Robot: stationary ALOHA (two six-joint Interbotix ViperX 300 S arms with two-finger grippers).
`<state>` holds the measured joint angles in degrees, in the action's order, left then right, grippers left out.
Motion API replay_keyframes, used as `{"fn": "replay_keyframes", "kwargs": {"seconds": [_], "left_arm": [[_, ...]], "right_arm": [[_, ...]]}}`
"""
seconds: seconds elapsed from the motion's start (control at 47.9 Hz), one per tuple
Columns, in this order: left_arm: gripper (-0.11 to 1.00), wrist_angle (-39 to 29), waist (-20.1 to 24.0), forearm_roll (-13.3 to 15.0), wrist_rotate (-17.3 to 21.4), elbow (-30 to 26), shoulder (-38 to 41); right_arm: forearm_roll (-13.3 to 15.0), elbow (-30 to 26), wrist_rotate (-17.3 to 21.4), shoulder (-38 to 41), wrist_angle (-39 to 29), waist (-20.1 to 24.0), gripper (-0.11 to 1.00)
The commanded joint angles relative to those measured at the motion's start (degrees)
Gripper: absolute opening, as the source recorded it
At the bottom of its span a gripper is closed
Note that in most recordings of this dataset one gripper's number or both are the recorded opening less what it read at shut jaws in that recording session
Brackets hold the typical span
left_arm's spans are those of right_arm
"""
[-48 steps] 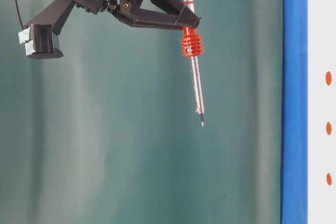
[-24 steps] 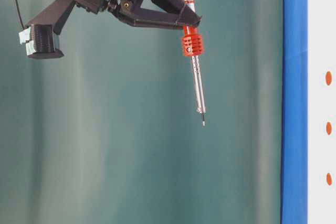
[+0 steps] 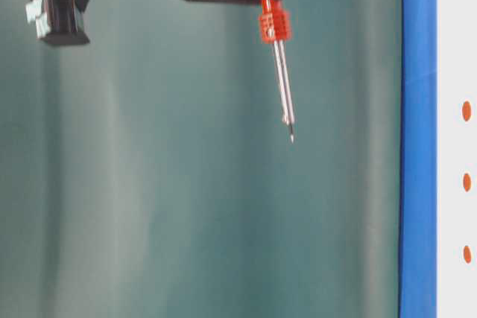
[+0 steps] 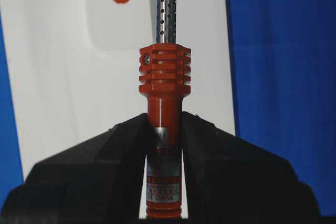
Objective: Touch the tip of the soldering iron to the mark.
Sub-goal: 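Lower the iron tip onto the right red dot again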
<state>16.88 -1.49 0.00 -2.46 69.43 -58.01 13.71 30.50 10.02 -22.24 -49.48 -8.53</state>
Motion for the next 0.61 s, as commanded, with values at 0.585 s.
{"fn": "replay_keyframes", "kwargs": {"seconds": [0.585], "left_arm": [[0.0,0.6,-0.1,-0.1,0.0,-0.8,0.4]], "right_arm": [[-0.4,1.3,0.1,-1.6,0.1,0.4,0.06]]}}
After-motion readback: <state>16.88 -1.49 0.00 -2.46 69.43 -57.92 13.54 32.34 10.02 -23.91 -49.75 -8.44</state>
